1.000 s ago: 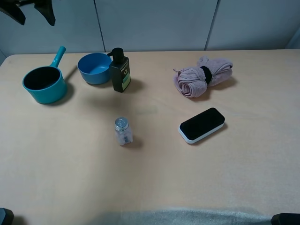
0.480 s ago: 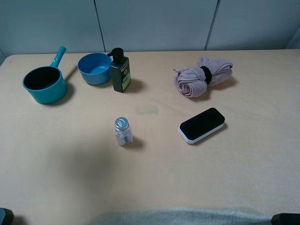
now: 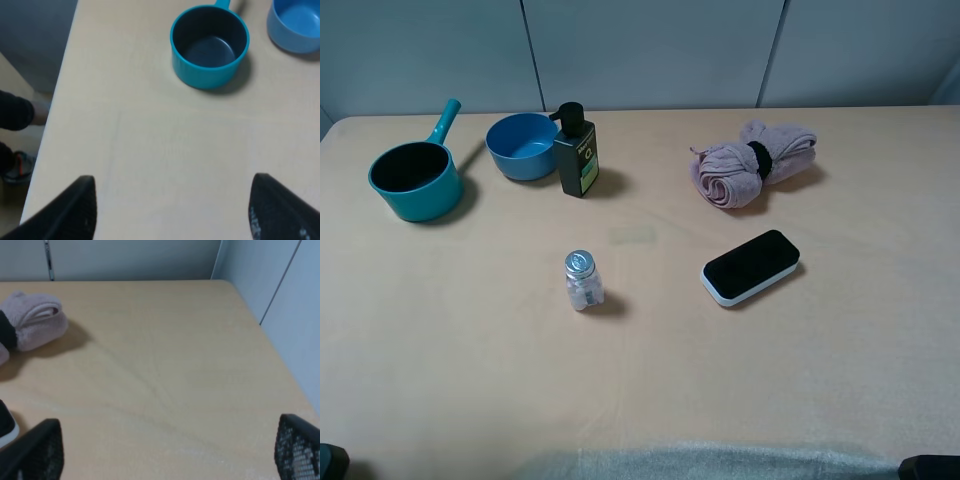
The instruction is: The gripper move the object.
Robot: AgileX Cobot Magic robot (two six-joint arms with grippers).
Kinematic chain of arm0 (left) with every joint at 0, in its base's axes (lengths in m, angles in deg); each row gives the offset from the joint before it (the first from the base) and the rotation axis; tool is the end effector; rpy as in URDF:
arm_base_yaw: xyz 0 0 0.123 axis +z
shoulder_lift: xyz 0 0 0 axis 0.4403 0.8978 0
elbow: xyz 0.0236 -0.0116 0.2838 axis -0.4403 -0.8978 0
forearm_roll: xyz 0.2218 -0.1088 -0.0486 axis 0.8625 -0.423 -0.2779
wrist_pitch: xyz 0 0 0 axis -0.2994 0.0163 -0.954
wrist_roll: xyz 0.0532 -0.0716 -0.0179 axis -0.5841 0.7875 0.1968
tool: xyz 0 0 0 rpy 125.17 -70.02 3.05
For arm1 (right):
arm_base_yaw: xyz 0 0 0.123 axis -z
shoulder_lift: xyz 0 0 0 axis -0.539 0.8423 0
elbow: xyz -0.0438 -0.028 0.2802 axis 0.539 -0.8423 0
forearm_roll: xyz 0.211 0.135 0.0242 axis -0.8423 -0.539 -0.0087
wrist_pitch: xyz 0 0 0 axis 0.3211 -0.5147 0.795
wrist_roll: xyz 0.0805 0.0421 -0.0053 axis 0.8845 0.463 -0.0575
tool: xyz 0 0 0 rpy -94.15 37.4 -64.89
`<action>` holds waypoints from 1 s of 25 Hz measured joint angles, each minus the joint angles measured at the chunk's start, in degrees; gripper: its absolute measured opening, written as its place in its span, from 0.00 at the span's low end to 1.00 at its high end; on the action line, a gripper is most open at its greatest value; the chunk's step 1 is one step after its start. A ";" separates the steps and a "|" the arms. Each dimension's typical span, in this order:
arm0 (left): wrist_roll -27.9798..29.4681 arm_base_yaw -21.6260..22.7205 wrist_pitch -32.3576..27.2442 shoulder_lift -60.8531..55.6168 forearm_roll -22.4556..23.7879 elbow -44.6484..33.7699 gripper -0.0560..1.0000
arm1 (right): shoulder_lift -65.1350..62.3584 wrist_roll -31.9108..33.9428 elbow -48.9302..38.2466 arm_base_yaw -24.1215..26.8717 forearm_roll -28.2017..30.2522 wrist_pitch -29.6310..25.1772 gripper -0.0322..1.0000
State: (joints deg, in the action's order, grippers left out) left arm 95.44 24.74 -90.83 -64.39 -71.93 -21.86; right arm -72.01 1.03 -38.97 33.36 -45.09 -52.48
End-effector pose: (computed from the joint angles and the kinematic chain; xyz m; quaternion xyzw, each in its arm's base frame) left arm 0.0422 0.0150 0.3466 -0.0568 0.8907 0.0599 0.4471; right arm -0.0040 -0.0102 0.2787 0.0162 0.8423 -0.0635 0.5349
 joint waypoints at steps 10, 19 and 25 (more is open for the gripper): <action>-7.57 0.00 -0.72 -17.25 -5.82 -10.88 0.72 | 0.00 0.00 0.00 0.00 0.00 0.00 0.65; -11.77 0.00 2.49 -23.34 -10.69 -15.98 0.72 | 0.00 0.00 0.00 0.00 0.00 0.00 0.65; -13.66 0.00 2.80 -23.58 -11.01 -16.02 0.72 | 0.00 0.00 0.00 0.00 0.00 0.00 0.65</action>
State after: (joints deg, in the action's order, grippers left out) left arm 81.78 24.74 -88.03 -87.97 -82.93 -37.88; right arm -72.01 1.03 -38.97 33.36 -45.09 -52.48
